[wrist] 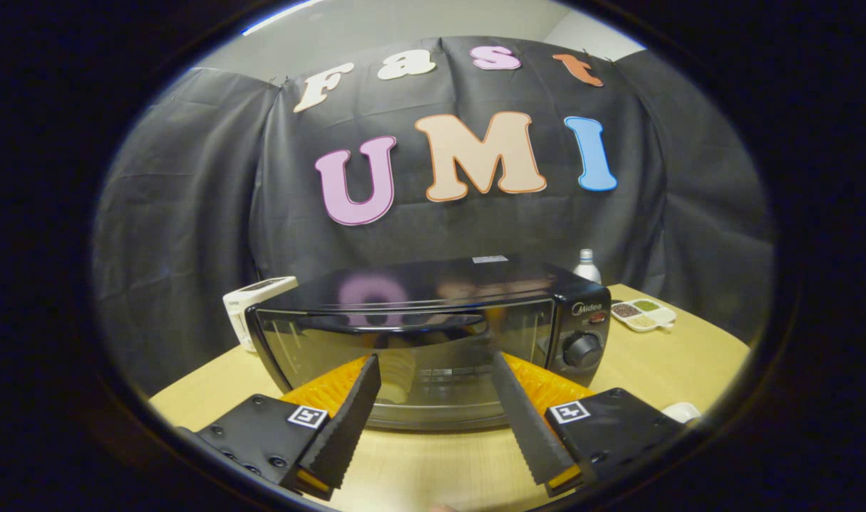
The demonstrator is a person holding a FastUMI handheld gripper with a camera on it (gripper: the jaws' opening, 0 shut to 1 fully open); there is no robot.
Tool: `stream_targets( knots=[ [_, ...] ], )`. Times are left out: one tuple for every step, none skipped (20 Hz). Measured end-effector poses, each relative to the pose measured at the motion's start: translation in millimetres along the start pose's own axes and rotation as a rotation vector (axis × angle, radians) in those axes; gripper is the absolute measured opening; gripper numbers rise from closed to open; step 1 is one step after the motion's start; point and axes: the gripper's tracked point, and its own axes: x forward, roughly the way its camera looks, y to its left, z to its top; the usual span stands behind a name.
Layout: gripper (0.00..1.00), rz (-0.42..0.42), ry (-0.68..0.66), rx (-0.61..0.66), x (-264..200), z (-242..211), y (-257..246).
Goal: Open the toaster oven, put the food inside, and close the toaster oven door.
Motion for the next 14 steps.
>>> stream_targets(
  knots=[
    [0.97,0.001,-0.008,-0.008,-1,3,0],
    [0.97,0.002,-0.012,-0.013,-3,5,0],
    [0.97,0.006,-0.015,-0.017,-4,7,0],
    [0.97,0.008,-0.005,-0.024,-5,8,-1],
    [0.97,0.012,0.011,-0.033,-7,9,-3],
    [0.97,0.020,0.020,-0.040,-9,11,-4],
    [0.97,0.021,0.003,-0.041,-12,20,-5],
    [0.97,0.018,-0.020,-0.049,-13,33,-9],
    [0.97,0.014,-0.049,-0.066,-17,51,-13],
    [0.97,0.003,-0.081,-0.083,-24,71,-19],
    [0.97,-0.002,-0.117,-0.100,-29,92,-24],
    [0.97,-0.014,-0.157,-0.116,-36,116,-31],
    [0.97,-0.024,-0.197,-0.128,-45,139,-40],
    [0.97,-0.025,-0.230,-0.134,-52,159,-47]
  ],
)
